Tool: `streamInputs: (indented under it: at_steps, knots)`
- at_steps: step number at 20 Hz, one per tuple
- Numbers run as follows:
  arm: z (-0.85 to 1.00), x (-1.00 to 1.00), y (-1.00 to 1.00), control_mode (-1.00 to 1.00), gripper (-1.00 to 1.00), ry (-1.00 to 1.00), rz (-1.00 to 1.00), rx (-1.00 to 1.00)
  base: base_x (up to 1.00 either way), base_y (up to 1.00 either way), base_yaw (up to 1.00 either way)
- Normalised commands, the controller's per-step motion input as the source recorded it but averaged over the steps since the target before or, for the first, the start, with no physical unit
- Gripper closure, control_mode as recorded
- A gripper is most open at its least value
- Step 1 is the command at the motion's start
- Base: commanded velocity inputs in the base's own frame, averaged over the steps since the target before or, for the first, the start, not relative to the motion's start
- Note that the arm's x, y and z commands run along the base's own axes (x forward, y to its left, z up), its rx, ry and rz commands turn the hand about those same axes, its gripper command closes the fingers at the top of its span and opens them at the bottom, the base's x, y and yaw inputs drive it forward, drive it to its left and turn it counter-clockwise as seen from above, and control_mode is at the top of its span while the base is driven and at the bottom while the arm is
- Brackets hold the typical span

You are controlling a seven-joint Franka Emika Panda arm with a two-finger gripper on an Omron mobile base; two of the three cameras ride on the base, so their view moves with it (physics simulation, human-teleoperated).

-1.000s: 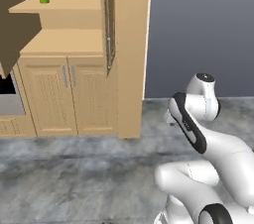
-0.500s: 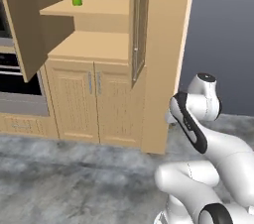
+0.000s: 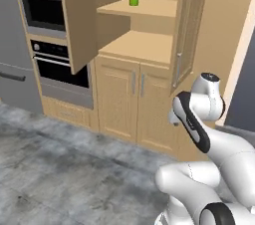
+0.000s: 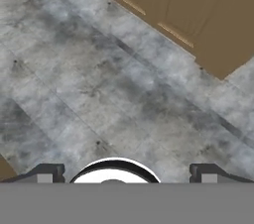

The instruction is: Move the cutting board and knife to the sink. Then move spray from the cabinet to the counter.

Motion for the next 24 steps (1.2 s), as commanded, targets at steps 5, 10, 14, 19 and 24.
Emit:
streamInputs:
  at_steps: [5,10,14,19,24]
  knots:
    - [0.0,0.0,0.0,1.0,-1.0,0.0,0.0,0.0,0.51,0.25,0.4]
    - [0.0,0.0,0.0,1.0,-1.0,0.0,0.0,0.0,0.79,0.17,0.24]
    - [0.0,0.0,0.0,1.0,-1.0,0.0,0.0,0.0,0.92,0.0,0.06]
    - [0.0,0.0,0.0,1.0,-1.0,0.0,0.0,0.0,0.78,-0.05,-0.06]
    - [0.0,0.0,0.0,1.0,-1.0,0.0,0.0,0.0,0.74,0.0,-0.14]
